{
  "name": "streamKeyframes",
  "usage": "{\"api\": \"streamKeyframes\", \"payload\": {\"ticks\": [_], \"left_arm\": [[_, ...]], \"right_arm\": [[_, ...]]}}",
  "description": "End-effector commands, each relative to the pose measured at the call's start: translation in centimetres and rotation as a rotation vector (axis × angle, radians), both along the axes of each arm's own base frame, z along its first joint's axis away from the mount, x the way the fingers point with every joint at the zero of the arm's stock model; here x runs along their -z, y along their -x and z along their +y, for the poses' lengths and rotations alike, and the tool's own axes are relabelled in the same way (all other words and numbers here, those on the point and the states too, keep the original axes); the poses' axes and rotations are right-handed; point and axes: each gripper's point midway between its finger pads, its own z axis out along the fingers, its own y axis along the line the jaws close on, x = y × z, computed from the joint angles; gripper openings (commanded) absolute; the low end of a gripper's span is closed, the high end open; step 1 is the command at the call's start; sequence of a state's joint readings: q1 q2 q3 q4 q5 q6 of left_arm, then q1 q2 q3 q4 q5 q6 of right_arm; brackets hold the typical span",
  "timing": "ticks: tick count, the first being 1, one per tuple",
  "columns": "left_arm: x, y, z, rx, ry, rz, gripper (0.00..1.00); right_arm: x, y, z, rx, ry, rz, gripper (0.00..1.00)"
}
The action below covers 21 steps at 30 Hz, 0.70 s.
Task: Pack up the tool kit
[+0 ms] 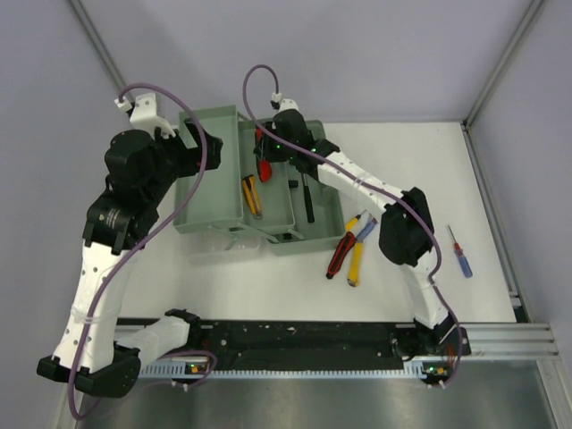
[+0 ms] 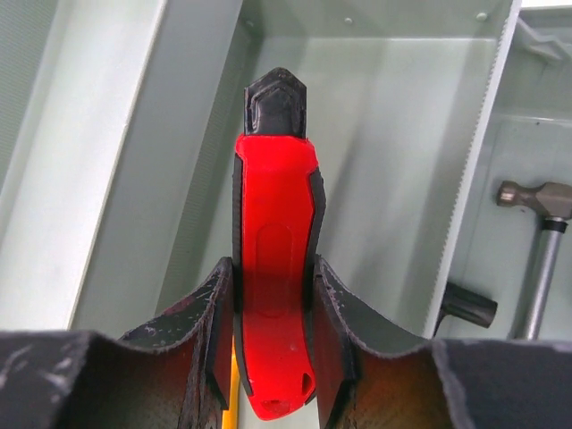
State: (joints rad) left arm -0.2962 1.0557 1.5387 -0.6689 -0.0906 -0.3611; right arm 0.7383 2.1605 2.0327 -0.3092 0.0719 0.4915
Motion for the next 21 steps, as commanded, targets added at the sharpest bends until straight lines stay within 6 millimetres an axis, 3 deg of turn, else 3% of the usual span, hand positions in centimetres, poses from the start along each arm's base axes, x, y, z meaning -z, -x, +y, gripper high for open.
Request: {"api": "streamKeyframes", "payload": {"ticks": [1,7,14,18,21], "left_arm": [[-1.2,0.8,0.3,-0.004,0.016,-0.033,0.98],[-1.2,1.1,0.3,0.001,0.009,-0.025,0.98],[-1.4,1.3,0.6,-0.005,0.001,-0.031,0.98],[-1.4,1.1,0.5,-0.002,0.001,-0.031,0.98],[-1.4,1.1,0.5,-0.002,0.001,-0.031,0.98]], "right_arm": [[-3.5,-1.8,2.3,0.032,-0.120,-0.082,0.25],[-1.4,-3.3,3.3,0.038,-0.092,-0.092,0.31],[0.6,-3.1,3.4,0.020,-0.066,-0.059,0.42],[-0.8,-2.6,3.6,0.004,-0.094,-0.062,0.46],[-3.0,-2.3,3.3,0.001,-0.116,-0.089,0.47]]}}
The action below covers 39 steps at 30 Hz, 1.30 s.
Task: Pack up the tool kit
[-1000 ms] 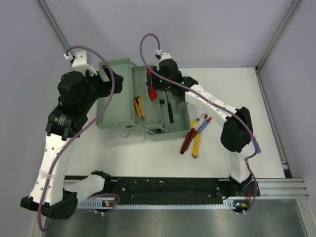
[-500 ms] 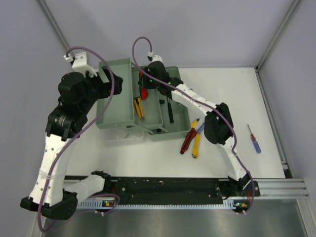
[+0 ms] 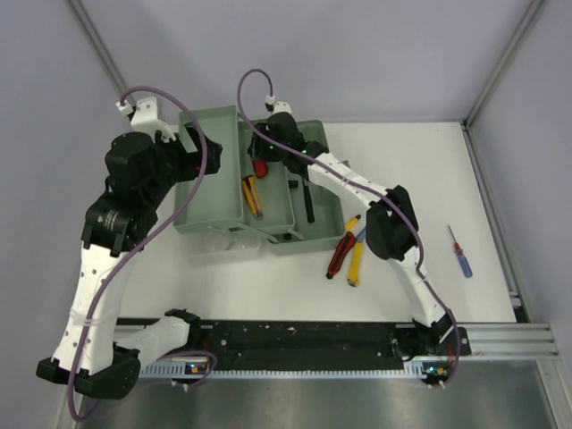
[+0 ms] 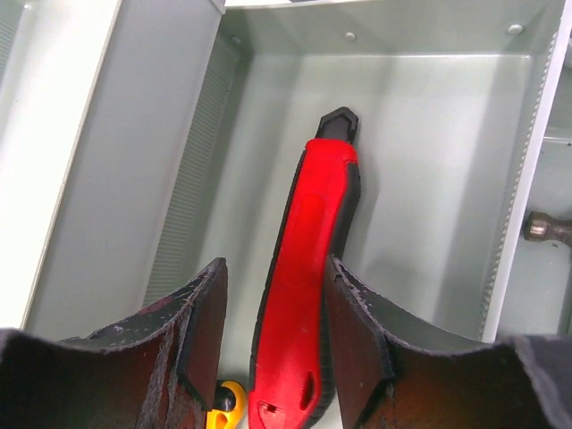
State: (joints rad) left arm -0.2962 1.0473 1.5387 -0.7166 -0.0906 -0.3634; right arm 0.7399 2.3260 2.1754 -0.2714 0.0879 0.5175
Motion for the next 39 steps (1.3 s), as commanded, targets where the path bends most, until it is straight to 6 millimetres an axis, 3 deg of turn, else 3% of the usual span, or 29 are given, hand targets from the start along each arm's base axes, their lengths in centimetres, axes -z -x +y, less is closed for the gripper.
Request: {"api": "streamKeyframes", "payload": {"ticks": [1,5,9,14,17,20,25,30,34,39], "left_arm": [[-2.4,0.4,0.3,-0.004,0.011,-0.074,0.98],[-2.4,0.3,0.4,-0.008,0.008,-0.076,0.98],[-2.2,0.2,0.3,-0.004,0.012,-0.075,0.98],[-2.1,-0.1,0.0,0.008,0.018,-0.082,0.98],[-2.0,-0.2,-0.4,0.023,0.020,-0.087,0.98],[-1.8,-0.3,-0.6,0.032,0.022,-0.088,0.98],[-1.5,-0.6,-0.7,0.034,0.020,-0.086,0.98],[-1.3,-0.9,-0.7,0.030,0.022,-0.087,0.98],[-1.3,-1.0,-0.9,0.038,0.024,-0.089,0.98],[-1.2,-1.0,-0.8,0.035,0.021,-0.087,0.98]], "right_arm": [[-6.9,0.7,0.7,-0.023,-0.096,-0.101,0.47],[-11.3,1.9,-0.8,-0.019,-0.108,-0.160,0.47],[-15.6,4.0,-4.3,0.016,-0.082,-0.218,0.48],[-16.4,7.5,-10.9,0.107,0.040,-0.224,0.52],[-13.9,9.6,-15.3,0.173,0.111,-0.162,0.56],[-8.7,12.3,-19.8,0.234,0.212,-0.064,0.64],[-1.9,17.8,-26.0,0.294,0.324,0.059,0.80],[3.5,22.1,-28.7,0.264,0.368,0.144,0.81],[6.3,24.0,-29.8,0.250,0.389,0.190,0.80],[10.2,25.5,-29.0,0.192,0.381,0.285,0.72]]}}
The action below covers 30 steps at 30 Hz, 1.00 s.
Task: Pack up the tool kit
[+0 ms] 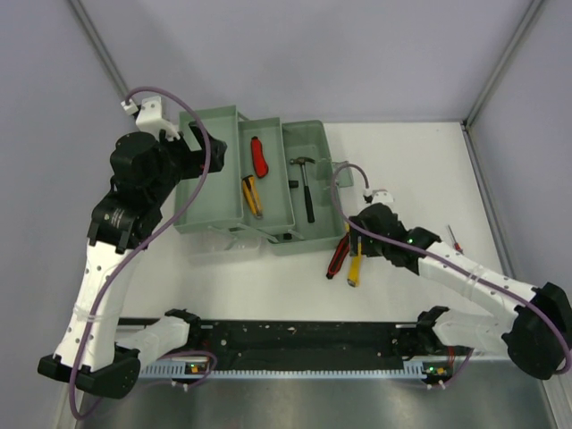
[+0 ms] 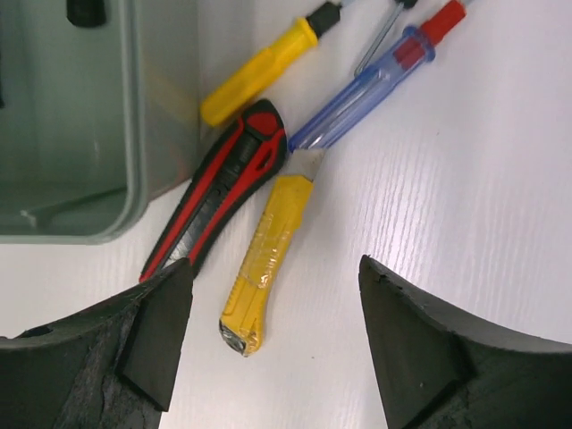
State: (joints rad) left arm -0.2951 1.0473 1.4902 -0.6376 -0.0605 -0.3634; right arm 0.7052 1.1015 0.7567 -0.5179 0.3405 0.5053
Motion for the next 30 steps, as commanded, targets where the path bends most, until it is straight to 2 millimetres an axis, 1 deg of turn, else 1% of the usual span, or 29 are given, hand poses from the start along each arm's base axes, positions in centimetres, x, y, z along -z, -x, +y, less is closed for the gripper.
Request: {"api": "streamKeyframes", "payload": {"ticks": [1,4,6,9,12,16,22,24,26,30], "left_arm": [[-1.4,-0.1,0.0,0.007,0.005,-0.058,0.98],[-1.5,0.0,0.1,0.001,0.004,-0.062,0.98],[-1.6,0.1,0.2,-0.002,0.002,-0.064,0.98],[-1.7,0.1,0.3,-0.003,0.002,-0.065,0.98],[-1.8,0.2,0.2,-0.002,0.004,-0.067,0.98],[-1.9,0.2,0.2,-0.001,0.005,-0.068,0.98],[-1.9,0.1,0.2,0.000,0.008,-0.067,0.98],[-1.9,0.1,0.1,0.003,0.010,-0.065,0.98],[-1.8,0.1,0.1,0.003,0.009,-0.064,0.98],[-1.9,0.2,0.2,-0.003,0.008,-0.064,0.98]], "right_arm": [[2.6,1.1,1.1,-0.021,-0.062,0.074,0.72],[3.4,1.6,2.0,-0.042,-0.126,0.079,0.71],[3.5,1.6,2.3,-0.044,-0.161,0.057,0.71],[4.4,1.5,1.9,-0.026,-0.139,0.067,0.72],[6.3,1.8,1.5,-0.008,-0.094,0.118,0.71],[8.1,1.8,1.1,0.018,-0.052,0.153,0.65],[9.6,1.3,-0.2,0.090,0.012,0.157,0.56],[9.7,1.0,-0.7,0.112,0.043,0.149,0.50],[9.8,1.2,-1.4,0.145,0.073,0.158,0.39],[8.9,1.1,-1.5,0.149,0.062,0.143,0.23]]}}
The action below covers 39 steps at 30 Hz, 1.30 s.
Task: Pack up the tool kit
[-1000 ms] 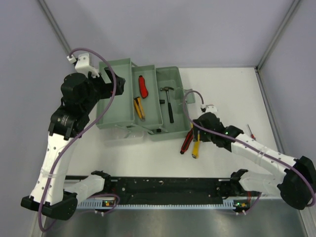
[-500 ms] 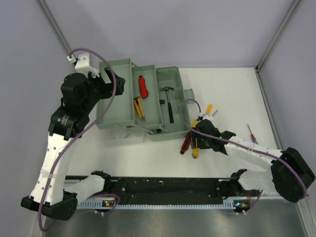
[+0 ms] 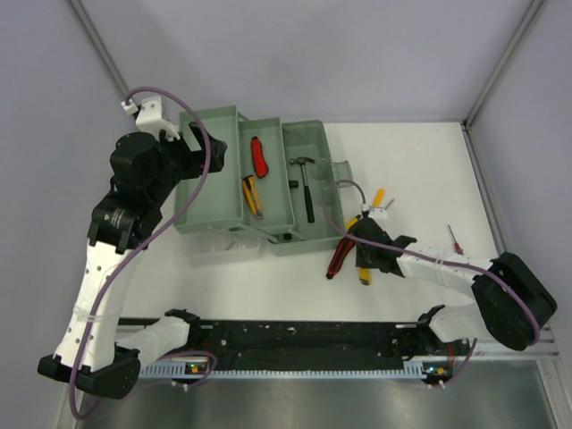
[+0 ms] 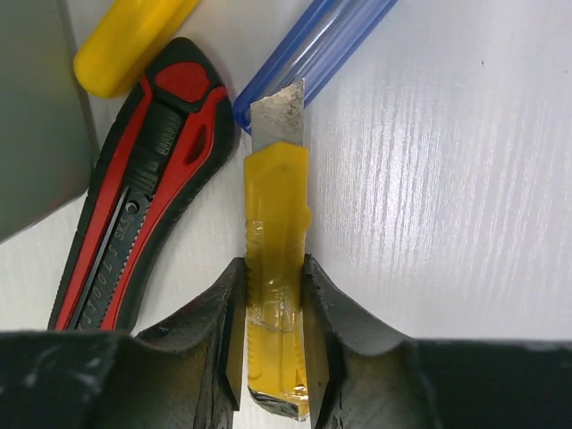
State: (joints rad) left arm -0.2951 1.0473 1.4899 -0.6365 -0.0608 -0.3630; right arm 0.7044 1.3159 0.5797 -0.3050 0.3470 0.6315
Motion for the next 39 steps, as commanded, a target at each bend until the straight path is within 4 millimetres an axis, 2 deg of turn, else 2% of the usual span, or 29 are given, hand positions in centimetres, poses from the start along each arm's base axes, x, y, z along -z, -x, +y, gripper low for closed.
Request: {"api": "streamKeyframes", "payload": {"ticks": [1,3,5,8,10,13,18,22,28,30,34,39], "left_arm": [[-1.7,0.2,0.2,-0.004,0.007,-0.059,0.98],[-1.7,0.2,0.2,-0.004,0.009,-0.060,0.98],[-1.7,0.1,0.2,-0.004,0.010,-0.060,0.98],[-1.9,0.1,0.3,-0.007,0.010,-0.066,0.98],[-2.0,0.1,0.3,-0.009,0.009,-0.069,0.98],[-2.1,0.1,0.4,-0.010,0.008,-0.071,0.98],[-2.3,0.2,0.4,-0.011,0.009,-0.080,0.98],[-2.4,0.2,0.3,-0.005,0.010,-0.082,0.98],[-2.6,0.3,0.1,0.006,0.017,-0.082,0.98],[-2.6,0.5,0.2,0.004,0.014,-0.079,0.98],[-2.9,1.0,0.6,-0.008,0.009,-0.084,0.98],[-2.7,1.3,0.7,-0.010,0.003,-0.077,0.98]], "right_arm": [[-1.0,-0.2,-0.8,0.046,0.020,-0.015,0.20],[-2.4,-0.8,-0.8,0.053,0.011,-0.053,0.14],[-4.3,-1.4,-0.8,0.061,0.006,-0.096,0.12],[-8.1,-2.7,-1.0,0.084,-0.001,-0.176,0.12],[-11.4,-3.8,-0.7,0.089,-0.022,-0.245,0.12],[-15.5,-5.0,0.5,0.051,-0.070,-0.319,0.13],[-20.4,-6.9,5.1,-0.123,-0.175,-0.370,0.13],[-24.4,-8.0,10.3,-0.260,-0.323,-0.424,0.14],[-29.1,-9.0,18.4,-0.411,-0.437,-0.477,0.15],[-28.9,-9.4,20.6,-0.434,-0.463,-0.453,0.15],[-28.3,-10.2,23.4,-0.457,-0.473,-0.434,0.15],[-24.6,-11.1,25.9,-0.476,-0.454,-0.352,0.15]]}}
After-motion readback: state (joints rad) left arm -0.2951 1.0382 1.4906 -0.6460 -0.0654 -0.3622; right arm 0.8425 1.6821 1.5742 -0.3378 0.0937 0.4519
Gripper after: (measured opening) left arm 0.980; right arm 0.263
